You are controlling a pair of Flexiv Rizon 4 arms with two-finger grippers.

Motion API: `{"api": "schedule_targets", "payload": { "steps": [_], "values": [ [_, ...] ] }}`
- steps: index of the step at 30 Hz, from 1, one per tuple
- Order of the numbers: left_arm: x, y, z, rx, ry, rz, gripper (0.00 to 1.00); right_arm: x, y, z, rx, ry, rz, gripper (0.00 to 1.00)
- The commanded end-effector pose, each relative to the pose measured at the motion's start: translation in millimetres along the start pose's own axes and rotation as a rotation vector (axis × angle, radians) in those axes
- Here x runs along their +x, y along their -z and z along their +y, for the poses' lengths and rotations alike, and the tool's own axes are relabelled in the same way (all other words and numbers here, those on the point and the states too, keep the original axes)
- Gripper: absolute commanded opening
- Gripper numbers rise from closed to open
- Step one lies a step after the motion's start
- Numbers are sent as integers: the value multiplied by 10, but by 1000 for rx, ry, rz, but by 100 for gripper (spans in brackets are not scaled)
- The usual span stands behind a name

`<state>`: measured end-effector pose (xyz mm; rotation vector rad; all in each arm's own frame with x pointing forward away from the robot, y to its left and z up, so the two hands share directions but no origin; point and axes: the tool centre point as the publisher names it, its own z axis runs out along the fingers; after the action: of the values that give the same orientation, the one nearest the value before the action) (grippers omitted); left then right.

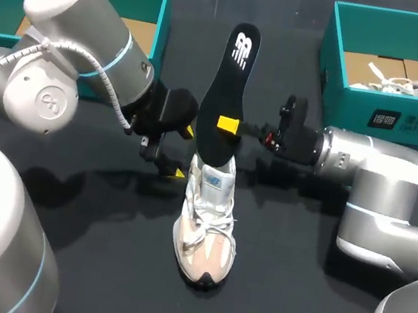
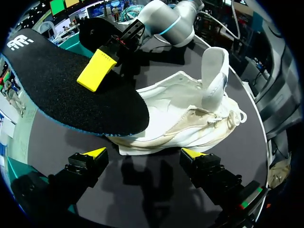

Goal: Take the shoe out of the shoebox, open the shoe tongue, remove and reinsert the insole, then place the shoe into the shoebox

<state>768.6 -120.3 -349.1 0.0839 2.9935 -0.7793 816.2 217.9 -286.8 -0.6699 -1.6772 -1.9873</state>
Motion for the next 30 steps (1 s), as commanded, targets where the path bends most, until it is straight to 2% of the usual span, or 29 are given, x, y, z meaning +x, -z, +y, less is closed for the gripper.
{"api": "schedule_targets", "payload": {
  "steps": [1, 12, 25, 30],
  "values": [
    [-19, -53, -22, -2, 1, 13, 100, 2, -14, -22, -4, 4, -8, 0],
    [-19, -53, -22, -2, 1, 13, 100, 70, 32, -69, -29, 56, -42, 0],
    [-19, -53, -22, -2, 1, 13, 100, 104, 23, -130, 17, 80, -50, 0],
    [-19, -53, -22, -2, 1, 13, 100, 98, 26, -208, 25, 74, -62, 0]
  ]
}}
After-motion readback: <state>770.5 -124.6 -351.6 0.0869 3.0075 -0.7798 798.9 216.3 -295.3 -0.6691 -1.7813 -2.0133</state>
